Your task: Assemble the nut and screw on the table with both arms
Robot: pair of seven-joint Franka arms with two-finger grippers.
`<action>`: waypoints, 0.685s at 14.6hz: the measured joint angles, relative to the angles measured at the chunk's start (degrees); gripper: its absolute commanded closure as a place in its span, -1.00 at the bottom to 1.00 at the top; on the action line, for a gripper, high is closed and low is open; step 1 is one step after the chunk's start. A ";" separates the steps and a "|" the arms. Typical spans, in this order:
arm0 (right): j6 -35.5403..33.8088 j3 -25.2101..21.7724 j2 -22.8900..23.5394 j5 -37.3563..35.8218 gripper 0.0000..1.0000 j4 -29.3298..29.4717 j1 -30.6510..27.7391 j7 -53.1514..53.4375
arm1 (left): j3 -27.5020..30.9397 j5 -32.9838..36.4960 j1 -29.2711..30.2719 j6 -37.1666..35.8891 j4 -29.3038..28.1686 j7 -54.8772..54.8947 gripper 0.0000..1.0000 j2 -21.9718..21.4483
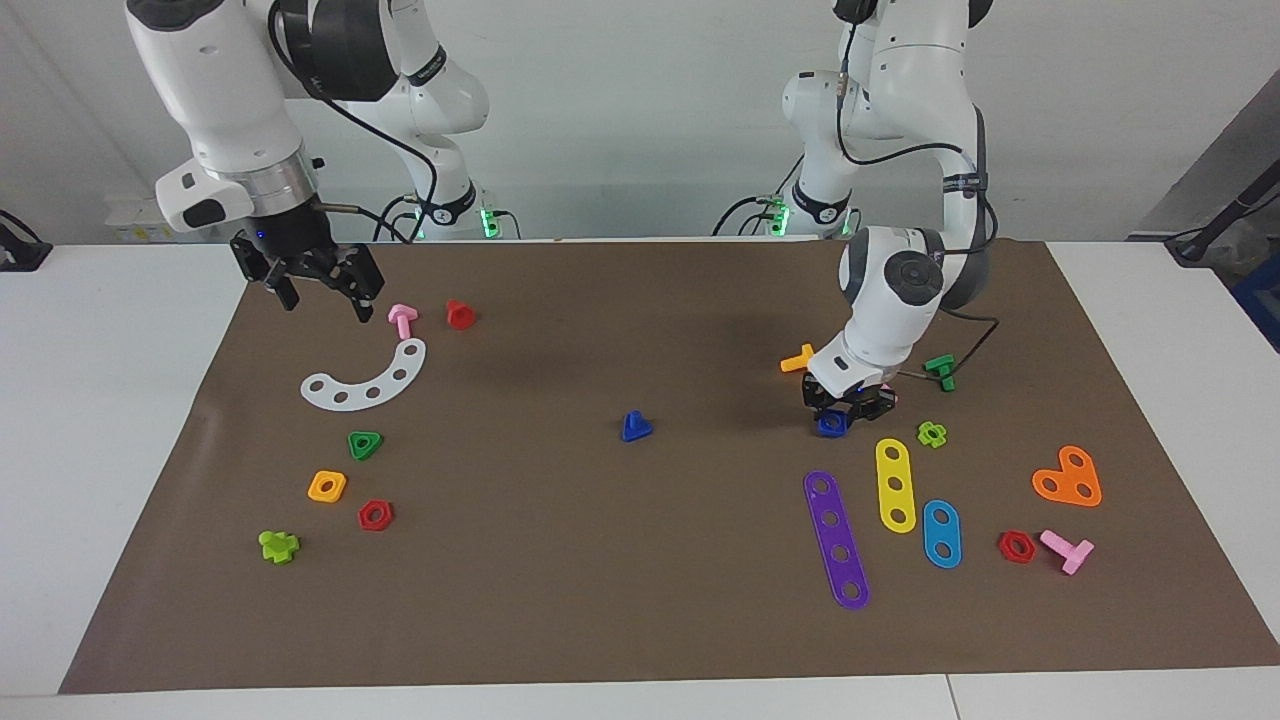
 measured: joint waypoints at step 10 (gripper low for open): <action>-6.95 0.62 0.13 0.18 -1.00 2.08 0.49 -1.05 | -0.44 -9.16 -17.39 -5.61 17.60 -34.49 1.00 6.94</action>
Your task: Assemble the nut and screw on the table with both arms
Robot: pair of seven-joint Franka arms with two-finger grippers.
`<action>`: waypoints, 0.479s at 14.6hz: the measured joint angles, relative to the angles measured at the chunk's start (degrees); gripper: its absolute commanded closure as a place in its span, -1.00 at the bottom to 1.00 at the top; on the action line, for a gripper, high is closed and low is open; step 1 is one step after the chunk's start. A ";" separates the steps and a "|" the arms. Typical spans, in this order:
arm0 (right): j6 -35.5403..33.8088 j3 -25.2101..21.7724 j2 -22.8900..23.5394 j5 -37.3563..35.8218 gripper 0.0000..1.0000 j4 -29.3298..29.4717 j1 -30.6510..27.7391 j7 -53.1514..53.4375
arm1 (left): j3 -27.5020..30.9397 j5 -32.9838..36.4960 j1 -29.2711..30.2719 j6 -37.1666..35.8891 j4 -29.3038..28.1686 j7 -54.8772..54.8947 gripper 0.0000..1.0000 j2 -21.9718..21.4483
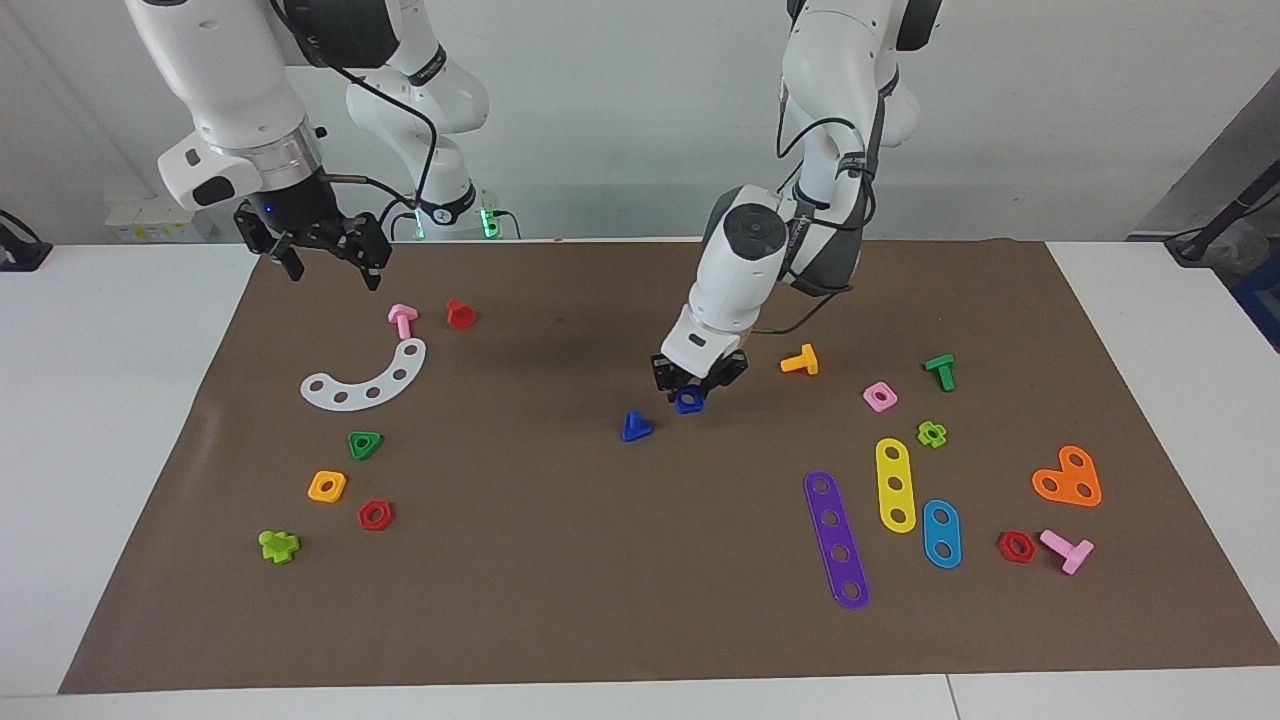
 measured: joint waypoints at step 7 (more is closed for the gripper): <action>-0.14 0.01 0.00 0.00 -1.00 -0.16 0.01 0.00 | -0.02 -1.87 -3.16 1.04 7.49 -3.11 1.00 6.74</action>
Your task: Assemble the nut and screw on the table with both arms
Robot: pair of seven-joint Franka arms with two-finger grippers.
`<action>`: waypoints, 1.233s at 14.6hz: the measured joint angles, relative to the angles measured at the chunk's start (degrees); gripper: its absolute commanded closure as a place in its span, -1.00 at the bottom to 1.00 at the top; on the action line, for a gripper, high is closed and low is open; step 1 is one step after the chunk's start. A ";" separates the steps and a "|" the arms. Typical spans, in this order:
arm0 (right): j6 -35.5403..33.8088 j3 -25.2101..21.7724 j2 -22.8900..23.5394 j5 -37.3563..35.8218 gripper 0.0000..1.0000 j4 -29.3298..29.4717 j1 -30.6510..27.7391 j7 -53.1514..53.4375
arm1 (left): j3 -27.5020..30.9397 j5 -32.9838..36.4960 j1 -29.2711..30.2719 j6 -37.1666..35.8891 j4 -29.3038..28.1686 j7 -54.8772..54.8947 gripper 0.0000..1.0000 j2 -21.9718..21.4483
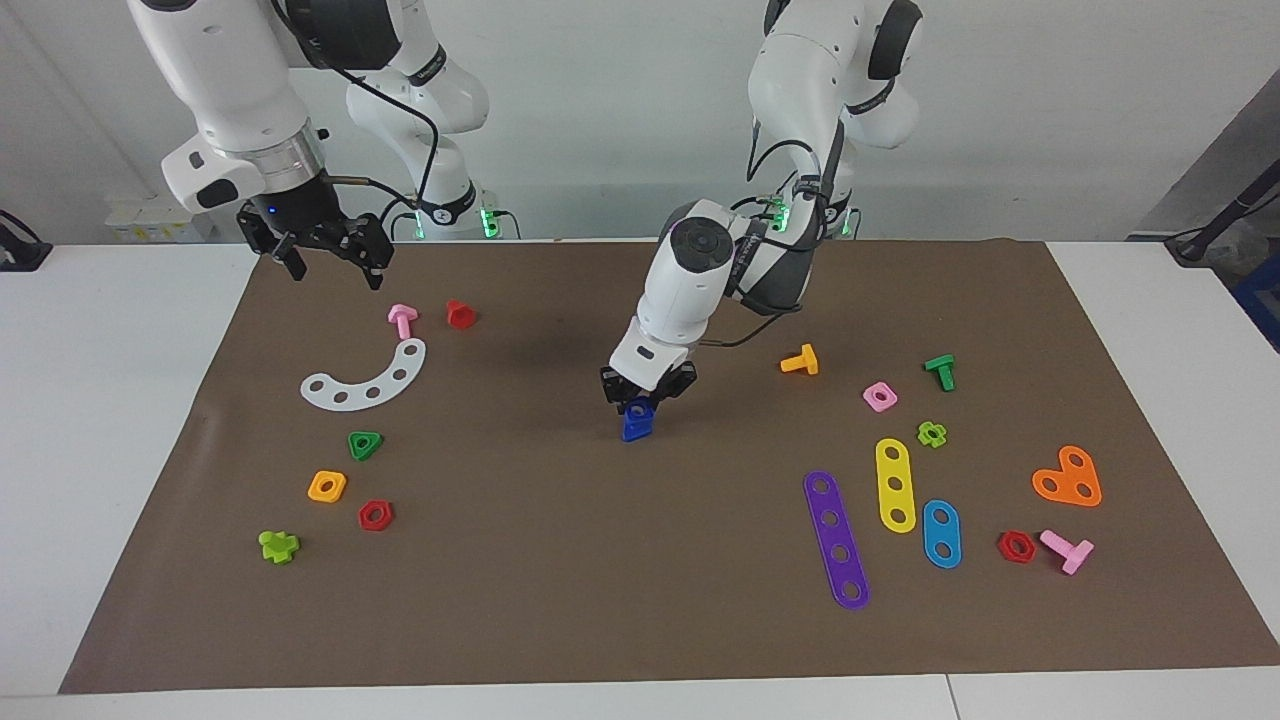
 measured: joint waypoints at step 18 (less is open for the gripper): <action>0.01 0.00 0.00 0.00 -1.00 0.01 -0.01 0.00 | 0.47 1.05 -1.84 4.78 -5.53 0.15 -0.96 0.89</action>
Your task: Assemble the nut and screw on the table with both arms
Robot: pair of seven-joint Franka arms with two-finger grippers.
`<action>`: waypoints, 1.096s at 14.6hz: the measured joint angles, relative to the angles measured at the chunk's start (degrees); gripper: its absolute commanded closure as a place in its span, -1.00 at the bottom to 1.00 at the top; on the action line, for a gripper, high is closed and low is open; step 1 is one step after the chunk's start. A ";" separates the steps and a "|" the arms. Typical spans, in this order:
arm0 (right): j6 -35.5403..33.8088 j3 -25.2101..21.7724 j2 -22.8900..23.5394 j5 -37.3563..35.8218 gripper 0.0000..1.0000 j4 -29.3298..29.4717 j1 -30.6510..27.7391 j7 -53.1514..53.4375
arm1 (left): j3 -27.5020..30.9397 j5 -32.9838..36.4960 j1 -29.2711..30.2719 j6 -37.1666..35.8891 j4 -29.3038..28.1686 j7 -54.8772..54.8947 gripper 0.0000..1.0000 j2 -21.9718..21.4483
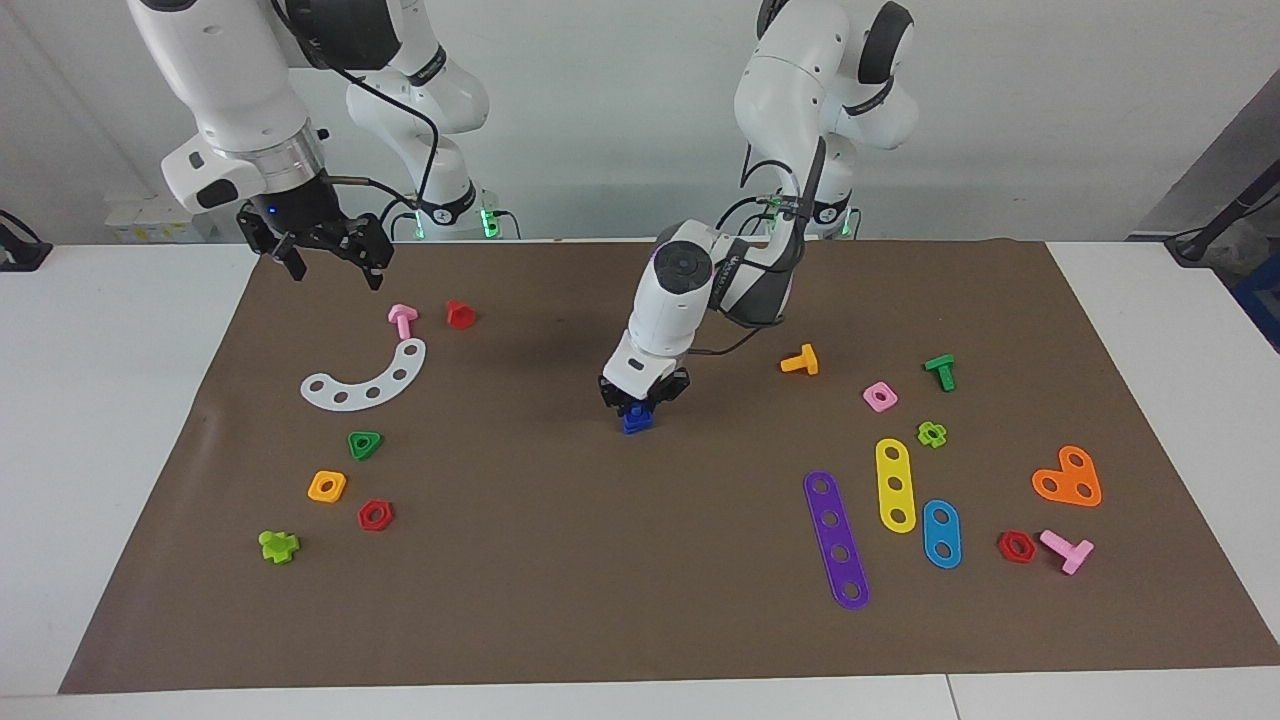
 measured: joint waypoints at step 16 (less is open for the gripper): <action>2.38 -0.26 0.00 -0.03 -1.00 0.19 -0.29 0.00 | 2.09 8.63 28.23 -43.56 16.93 24.01 -0.87 -15.15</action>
